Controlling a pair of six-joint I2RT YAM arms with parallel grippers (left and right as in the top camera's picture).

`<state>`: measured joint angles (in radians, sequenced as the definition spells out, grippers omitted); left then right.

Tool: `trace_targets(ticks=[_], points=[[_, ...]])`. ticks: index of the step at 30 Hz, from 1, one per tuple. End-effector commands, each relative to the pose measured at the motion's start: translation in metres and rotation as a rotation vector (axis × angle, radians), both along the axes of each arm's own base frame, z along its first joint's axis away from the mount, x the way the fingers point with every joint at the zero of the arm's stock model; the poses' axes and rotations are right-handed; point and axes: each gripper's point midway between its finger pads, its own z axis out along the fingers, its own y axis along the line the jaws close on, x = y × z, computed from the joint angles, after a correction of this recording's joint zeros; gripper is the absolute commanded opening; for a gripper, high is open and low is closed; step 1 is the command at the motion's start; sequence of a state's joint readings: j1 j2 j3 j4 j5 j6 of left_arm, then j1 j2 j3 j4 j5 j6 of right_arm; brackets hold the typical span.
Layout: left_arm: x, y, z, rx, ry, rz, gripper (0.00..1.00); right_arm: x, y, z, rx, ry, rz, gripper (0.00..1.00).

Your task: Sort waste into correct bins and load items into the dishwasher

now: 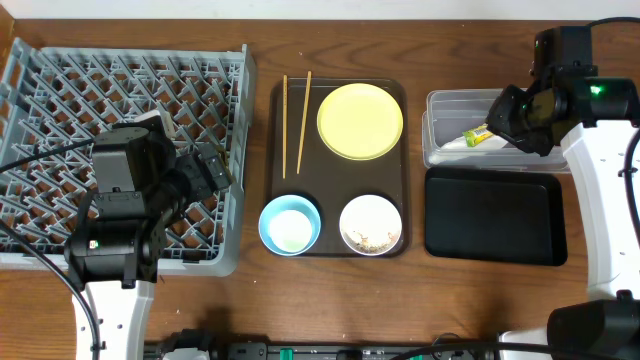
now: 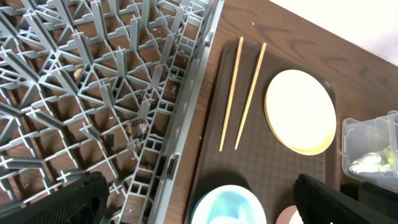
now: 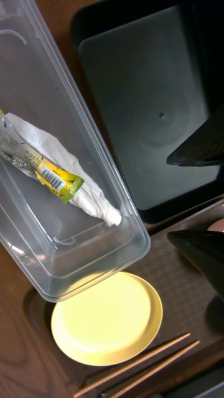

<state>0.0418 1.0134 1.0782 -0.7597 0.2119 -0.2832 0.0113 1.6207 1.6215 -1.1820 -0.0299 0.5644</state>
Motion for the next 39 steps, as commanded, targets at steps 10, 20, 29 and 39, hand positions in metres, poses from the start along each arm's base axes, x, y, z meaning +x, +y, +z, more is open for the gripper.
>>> trace_targets(ticks=[10,20,29,39], points=[[0.0010,-0.0032,0.0094,0.004,-0.024,-0.025,0.98,-0.0033,0.0040,-0.0031,-0.003,0.020,0.029,0.35],[0.0010,-0.0032,0.0094,0.004,-0.024,-0.024,0.98,-0.0060,0.0040,-0.0042,-0.003,0.032,0.030,0.35],[0.0010,-0.0032,0.0094,0.004,-0.024,-0.025,0.98,-0.0059,0.0040,-0.0041,-0.005,0.031,0.033,0.35],[0.0010,-0.0032,0.0094,0.004,-0.024,-0.025,0.98,-0.0055,0.0040,-0.0040,-0.010,0.029,0.047,0.36]])
